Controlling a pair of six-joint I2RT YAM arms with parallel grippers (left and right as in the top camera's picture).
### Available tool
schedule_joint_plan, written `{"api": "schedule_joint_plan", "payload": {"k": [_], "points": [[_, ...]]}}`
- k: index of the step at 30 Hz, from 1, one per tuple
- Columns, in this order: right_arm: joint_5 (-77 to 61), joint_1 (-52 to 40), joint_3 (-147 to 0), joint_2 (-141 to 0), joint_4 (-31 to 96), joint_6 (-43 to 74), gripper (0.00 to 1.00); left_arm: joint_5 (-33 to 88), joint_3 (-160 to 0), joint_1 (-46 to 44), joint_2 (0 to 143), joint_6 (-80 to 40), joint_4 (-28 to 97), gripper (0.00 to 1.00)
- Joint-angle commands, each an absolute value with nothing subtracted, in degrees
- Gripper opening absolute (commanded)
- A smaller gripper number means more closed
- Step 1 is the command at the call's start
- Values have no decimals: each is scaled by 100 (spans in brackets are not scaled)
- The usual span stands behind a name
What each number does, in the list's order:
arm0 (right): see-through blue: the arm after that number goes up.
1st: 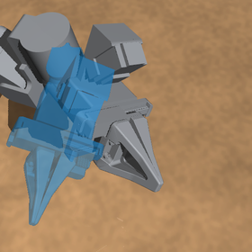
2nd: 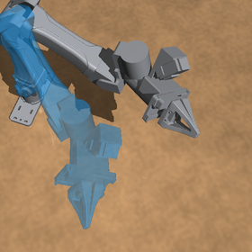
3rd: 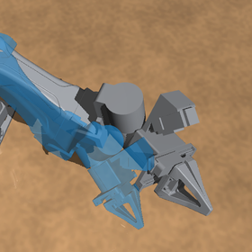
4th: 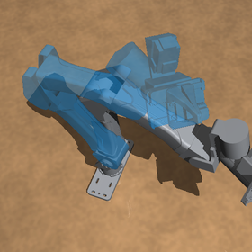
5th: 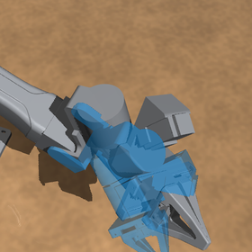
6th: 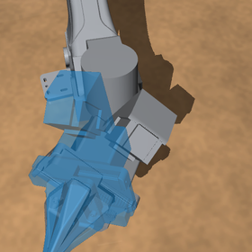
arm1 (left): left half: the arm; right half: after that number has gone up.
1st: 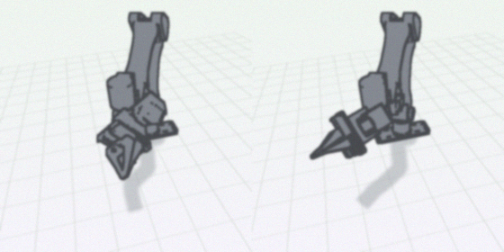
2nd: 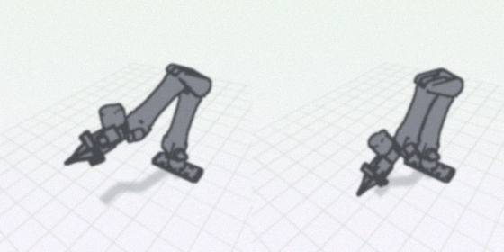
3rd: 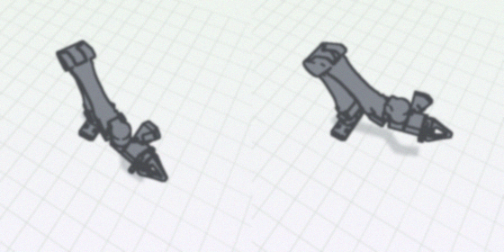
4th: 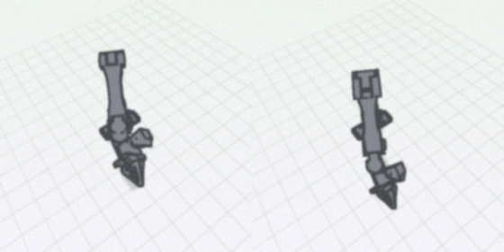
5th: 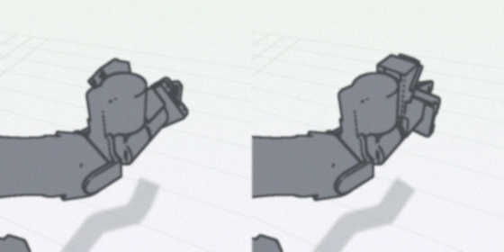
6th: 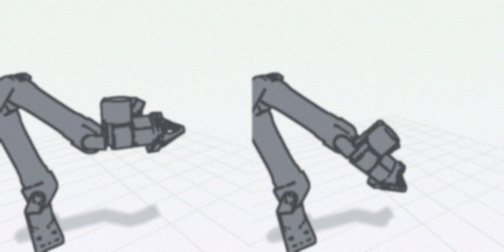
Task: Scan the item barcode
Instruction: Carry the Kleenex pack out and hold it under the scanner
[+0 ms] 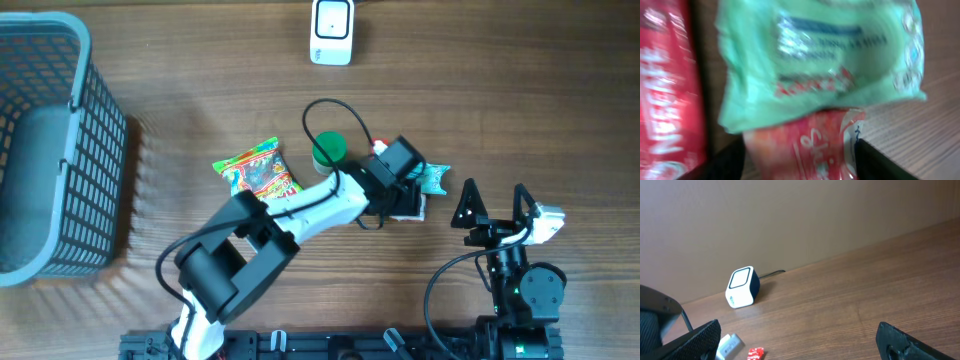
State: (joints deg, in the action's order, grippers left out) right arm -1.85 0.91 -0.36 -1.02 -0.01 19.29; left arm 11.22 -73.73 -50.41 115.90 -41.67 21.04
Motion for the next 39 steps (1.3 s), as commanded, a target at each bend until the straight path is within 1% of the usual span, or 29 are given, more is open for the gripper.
{"api": "schedule_joint_plan", "payload": {"k": [1, 4, 6, 7, 8, 10, 11, 17, 24, 32, 36, 39], "points": [[-128, 60, -30, -102, -30, 1968, 100, 967, -7299, -4584, 11581, -4069, 2438, 74], [-128, 60, -30, -102, -27, 1968, 100, 1050, -7299, -4399, 11301, -4064, 2648, 74], [-128, 60, -30, -102, -30, 1968, 100, 1061, -7299, -4370, 11004, -4021, 2707, 66], [-128, 60, -30, -102, -30, 1966, 100, 1092, -7299, -4397, 10901, -3986, 2703, 53], [-128, 60, -30, -102, -30, 1968, 100, 1109, -7299, -4436, 10798, -3940, 2700, 44], [-128, 60, -30, -102, -30, 1968, 100, 1109, -7299, -4541, 10641, -3940, 2689, 13], [-128, 60, -30, -102, -30, 1968, 100, 1114, -7299, -4591, 10602, -3944, 2676, 4], [-128, 60, -30, -102, -30, 1968, 100, 1109, -7299, -5013, 10573, -4016, 2521, 4], [-128, 60, -30, -102, -30, 1968, 100, 1151, -7299, -5162, 10871, -4289, 2508, 4], [-128, 60, -30, -102, -30, 1968, 100, 1997, -7299, -5166, 11904, -4287, 2158, 4], [-128, 60, -30, -102, -30, 1968, 100, 1929, -7299, -5166, 11712, -4237, 2176, 4], [-128, 60, -30, -102, -30, 1970, 100, 1372, -7299, -5159, 11201, -4217, 2322, 4]]}}
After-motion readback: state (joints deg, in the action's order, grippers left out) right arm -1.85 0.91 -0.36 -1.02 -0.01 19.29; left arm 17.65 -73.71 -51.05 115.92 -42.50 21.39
